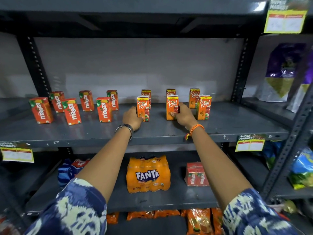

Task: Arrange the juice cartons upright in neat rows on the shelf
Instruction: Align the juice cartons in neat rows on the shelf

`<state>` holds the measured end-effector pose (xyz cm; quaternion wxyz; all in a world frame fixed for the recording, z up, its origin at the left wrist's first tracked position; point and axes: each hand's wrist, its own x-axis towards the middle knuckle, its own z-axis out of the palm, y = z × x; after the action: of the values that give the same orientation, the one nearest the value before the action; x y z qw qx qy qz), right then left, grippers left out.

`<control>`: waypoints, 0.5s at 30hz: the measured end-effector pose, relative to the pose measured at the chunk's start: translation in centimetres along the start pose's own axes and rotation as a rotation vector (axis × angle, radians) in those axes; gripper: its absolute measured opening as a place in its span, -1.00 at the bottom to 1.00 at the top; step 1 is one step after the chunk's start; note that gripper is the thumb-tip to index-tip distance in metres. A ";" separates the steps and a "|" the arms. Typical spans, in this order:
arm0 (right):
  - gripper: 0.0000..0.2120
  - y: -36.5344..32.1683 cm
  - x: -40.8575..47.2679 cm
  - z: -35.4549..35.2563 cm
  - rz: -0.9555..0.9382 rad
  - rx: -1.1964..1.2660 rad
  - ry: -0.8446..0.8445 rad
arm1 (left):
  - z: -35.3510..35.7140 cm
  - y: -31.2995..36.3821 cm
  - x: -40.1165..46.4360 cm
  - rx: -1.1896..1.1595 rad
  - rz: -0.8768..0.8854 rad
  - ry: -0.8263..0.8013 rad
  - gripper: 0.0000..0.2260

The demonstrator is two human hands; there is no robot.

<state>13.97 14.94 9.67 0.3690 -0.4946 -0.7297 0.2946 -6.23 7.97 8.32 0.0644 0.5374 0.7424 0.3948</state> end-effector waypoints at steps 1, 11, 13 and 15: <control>-0.53 0.1 0.0 0.1 0.000 -0.003 0.028 | 0.1 0.1 0.0 -0.004 0.003 0.003 -0.65; -0.54 0.5 -0.7 -0.4 -0.018 -0.019 0.035 | 0.1 0.2 -0.1 -0.053 -0.008 0.011 -0.64; -0.54 0.4 -0.7 -0.5 -0.013 -0.019 0.037 | 0.1 0.3 -0.1 -0.048 -0.015 0.011 -0.64; -0.54 0.3 -0.7 -0.5 -0.010 -0.017 0.033 | 0.1 0.3 -0.2 -0.040 -0.021 0.005 -0.64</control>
<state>14.72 14.38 9.53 0.3783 -0.4987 -0.7285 0.2782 -5.87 7.90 8.42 0.0774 0.5271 0.7403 0.4101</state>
